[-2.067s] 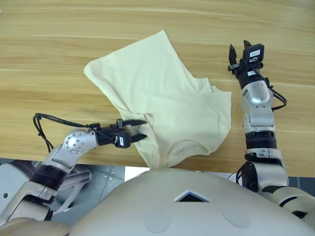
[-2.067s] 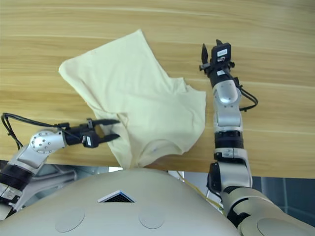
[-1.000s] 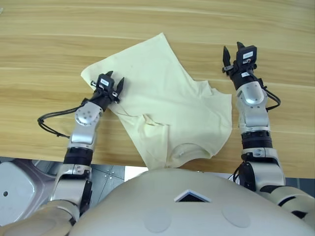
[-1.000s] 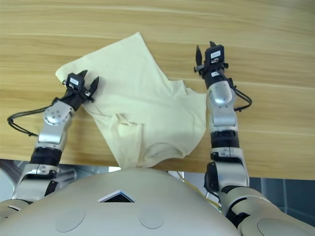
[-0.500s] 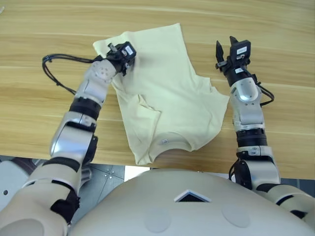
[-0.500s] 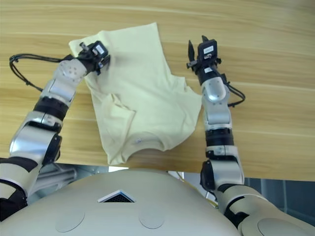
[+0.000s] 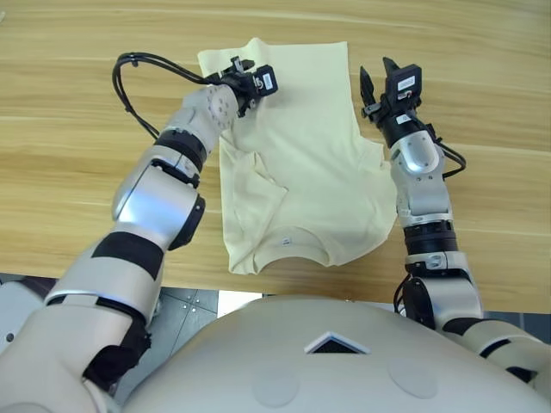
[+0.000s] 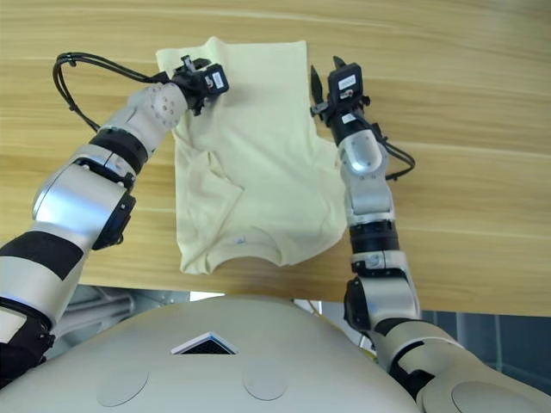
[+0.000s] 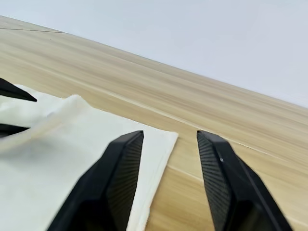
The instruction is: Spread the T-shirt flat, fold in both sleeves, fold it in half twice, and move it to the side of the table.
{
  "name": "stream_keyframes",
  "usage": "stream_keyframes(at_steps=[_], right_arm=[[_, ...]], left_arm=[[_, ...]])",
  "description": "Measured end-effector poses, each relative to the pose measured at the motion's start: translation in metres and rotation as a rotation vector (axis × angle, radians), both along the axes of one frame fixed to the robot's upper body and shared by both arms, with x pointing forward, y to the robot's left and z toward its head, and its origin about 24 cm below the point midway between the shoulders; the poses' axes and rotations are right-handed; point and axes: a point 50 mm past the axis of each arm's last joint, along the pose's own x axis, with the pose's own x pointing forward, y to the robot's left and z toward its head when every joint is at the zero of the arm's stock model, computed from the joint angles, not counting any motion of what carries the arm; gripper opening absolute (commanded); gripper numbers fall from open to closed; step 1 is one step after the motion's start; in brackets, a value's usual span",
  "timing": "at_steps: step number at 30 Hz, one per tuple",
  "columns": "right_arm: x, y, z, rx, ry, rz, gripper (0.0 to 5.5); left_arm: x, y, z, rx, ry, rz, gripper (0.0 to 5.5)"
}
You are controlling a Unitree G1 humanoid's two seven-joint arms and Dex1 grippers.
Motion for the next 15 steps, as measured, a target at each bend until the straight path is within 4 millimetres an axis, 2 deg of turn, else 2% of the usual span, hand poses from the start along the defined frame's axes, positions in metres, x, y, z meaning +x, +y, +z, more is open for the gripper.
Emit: stream_keyframes(at_steps=[5, 11, 14, 15], right_arm=[[0.0, 0.007, -0.001, 0.007, 0.003, 0.02, 2.08], [0.0, 0.009, -0.001, 0.011, 0.002, 0.024, 2.08], [0.001, 0.013, 0.0, 0.022, 0.0, 0.033, 2.08], [0.001, 0.014, 0.0, 0.022, -0.002, 0.042, 2.08]], left_arm=[[0.007, 0.005, 0.009, 0.044, -0.069, 0.046, 2.27], [0.013, 0.025, 0.017, 0.054, -0.123, 0.143, 2.27], [0.013, 0.026, 0.018, 0.038, -0.134, 0.165, 2.27], [0.015, 0.028, 0.02, -0.02, -0.137, 0.2, 2.27]])
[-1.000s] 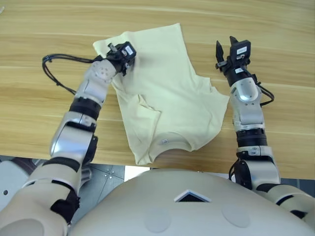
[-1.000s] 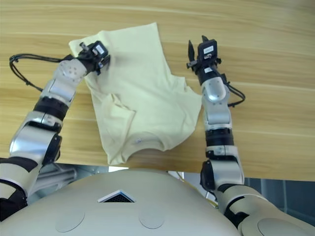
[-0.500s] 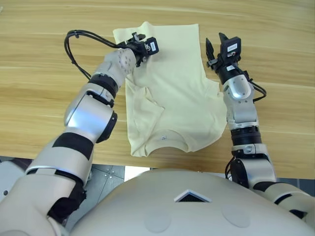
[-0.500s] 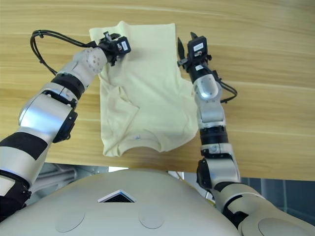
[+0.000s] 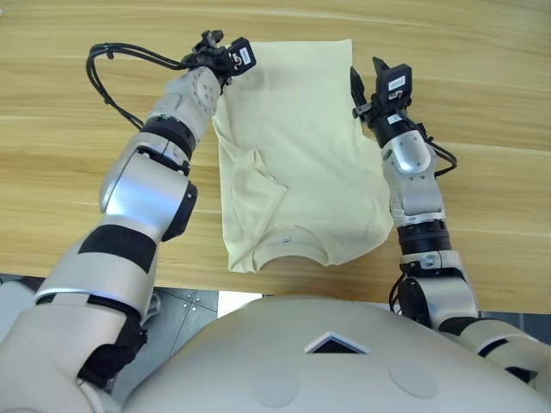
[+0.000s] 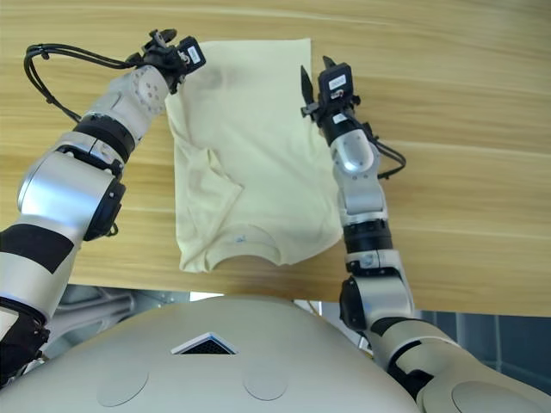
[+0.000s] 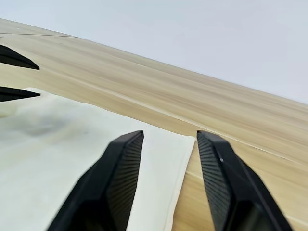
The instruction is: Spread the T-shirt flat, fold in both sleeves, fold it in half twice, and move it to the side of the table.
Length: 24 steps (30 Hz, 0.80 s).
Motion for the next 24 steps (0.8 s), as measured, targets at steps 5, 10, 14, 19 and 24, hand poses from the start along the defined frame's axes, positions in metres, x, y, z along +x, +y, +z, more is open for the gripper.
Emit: stream_keyframes(at_steps=[5, 10, 14, 19, 24], right_arm=[[-0.031, -0.04, 0.011, -0.243, -0.085, 0.063, 2.08], [-0.095, -0.125, 0.062, -0.622, -0.104, 0.089, 2.08], [-0.127, -0.15, 0.064, -0.898, 0.031, 0.187, 2.08], [-0.155, -0.132, 0.04, -0.95, 0.128, 0.333, 2.08], [-0.169, -0.113, 0.001, -1.116, 0.147, 0.416, 2.08]], left_arm=[[0.0, 0.01, 0.041, -0.689, -0.228, -0.062, 2.27], [-0.068, 0.036, -0.021, -0.814, -0.217, -0.156, 2.27], [-0.09, 0.052, -0.035, -0.825, -0.284, -0.047, 2.27], [-0.095, 0.039, -0.042, -0.934, -0.286, 0.009, 2.27], [-0.09, 0.043, -0.04, -0.98, -0.324, 0.089, 2.27]])
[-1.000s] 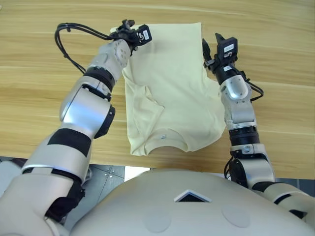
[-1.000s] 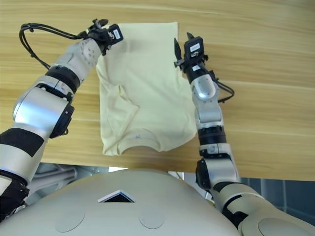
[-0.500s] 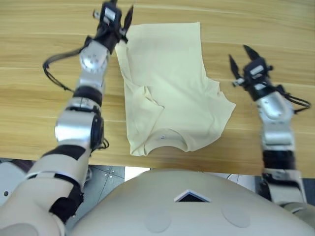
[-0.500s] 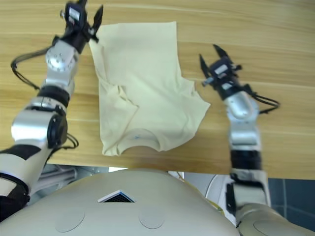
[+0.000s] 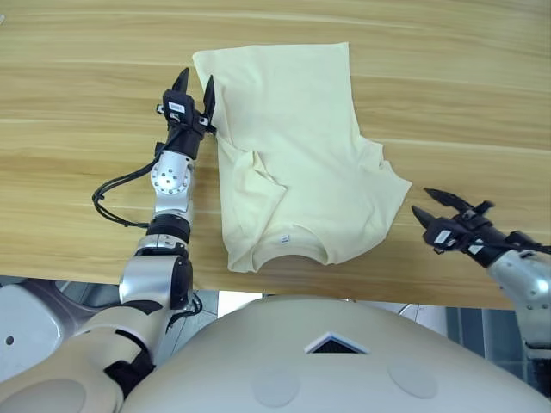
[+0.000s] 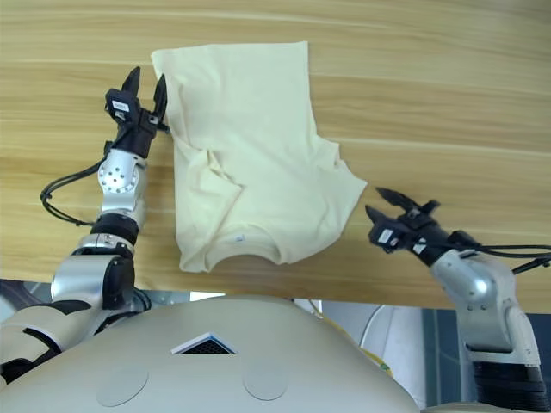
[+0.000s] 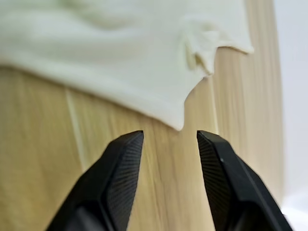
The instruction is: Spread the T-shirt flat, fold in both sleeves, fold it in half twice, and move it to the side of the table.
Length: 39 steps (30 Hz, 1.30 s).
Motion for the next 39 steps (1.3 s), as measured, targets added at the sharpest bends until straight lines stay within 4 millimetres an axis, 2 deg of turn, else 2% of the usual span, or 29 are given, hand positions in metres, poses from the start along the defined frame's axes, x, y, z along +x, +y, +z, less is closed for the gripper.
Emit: stream_keyframes(at_steps=[2, 6, 8, 12, 19, 23, 28, 31, 39], right_arm=[[0.002, 0.006, -0.001, -0.062, -0.085, 0.055, 2.08], [-0.008, 0.02, -0.012, -0.068, -0.093, 0.135, 2.08], [-0.009, 0.02, -0.015, -0.053, -0.099, 0.137, 2.08], [-0.006, 0.024, -0.018, -0.032, -0.108, 0.15, 2.08], [0.005, 0.034, -0.023, 0.048, -0.115, 0.152, 2.08], [0.01, 0.033, -0.025, 0.086, -0.109, 0.131, 2.08], [0.018, 0.022, -0.027, 0.097, -0.101, 0.106, 2.08], [0.021, 0.013, -0.026, 0.079, -0.095, 0.096, 1.52], [0.024, 0.011, -0.028, 0.091, -0.084, 0.079, 0.13]], left_arm=[[0.002, 0.002, 0.0, -0.014, 0.009, 0.022, 2.27], [0.004, 0.005, 0.001, -0.033, 0.008, 0.051, 2.27], [0.004, 0.006, 0.002, -0.037, 0.005, 0.057, 2.27], [0.005, 0.011, 0.005, -0.067, -0.016, 0.087, 2.27], [0.006, 0.008, 0.008, -0.072, -0.031, 0.065, 2.27], [0.006, 0.009, 0.01, -0.081, -0.041, 0.07, 2.27], [0.002, 0.011, 0.01, -0.082, -0.053, 0.075, 2.27], [-0.001, 0.011, 0.009, -0.08, -0.05, 0.064, 2.3], [-0.005, 0.011, 0.013, -0.083, -0.078, 0.044, 2.3]])
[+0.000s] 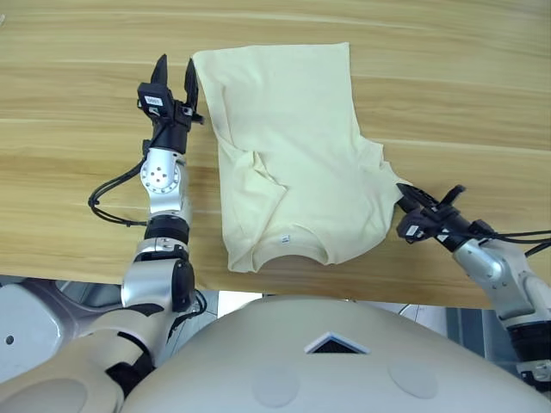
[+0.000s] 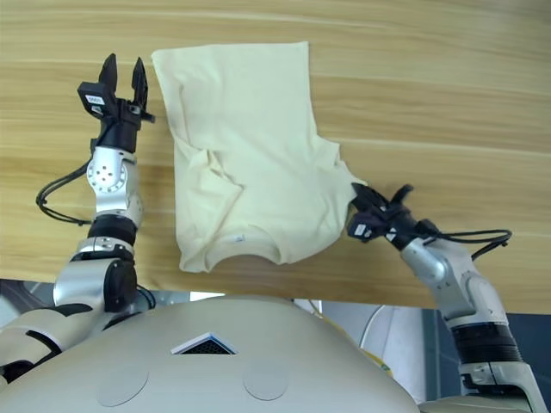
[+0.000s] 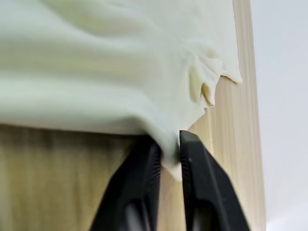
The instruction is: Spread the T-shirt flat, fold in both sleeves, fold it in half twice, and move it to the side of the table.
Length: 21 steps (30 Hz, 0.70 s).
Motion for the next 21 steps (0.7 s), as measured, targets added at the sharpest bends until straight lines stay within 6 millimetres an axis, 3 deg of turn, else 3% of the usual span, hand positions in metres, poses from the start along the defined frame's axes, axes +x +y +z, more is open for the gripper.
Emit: stream_keyframes(at_steps=[15, 21], right_arm=[[0.005, 0.0, 0.004, 0.062, -0.022, -0.061, 0.04], [0.009, 0.022, 0.039, 0.202, -0.129, -0.014, 0.04]], left_arm=[[-0.001, -0.001, 0.0, -0.002, -0.003, -0.009, 2.3], [-0.002, -0.002, -0.007, 0.004, 0.034, -0.026, 2.3]])
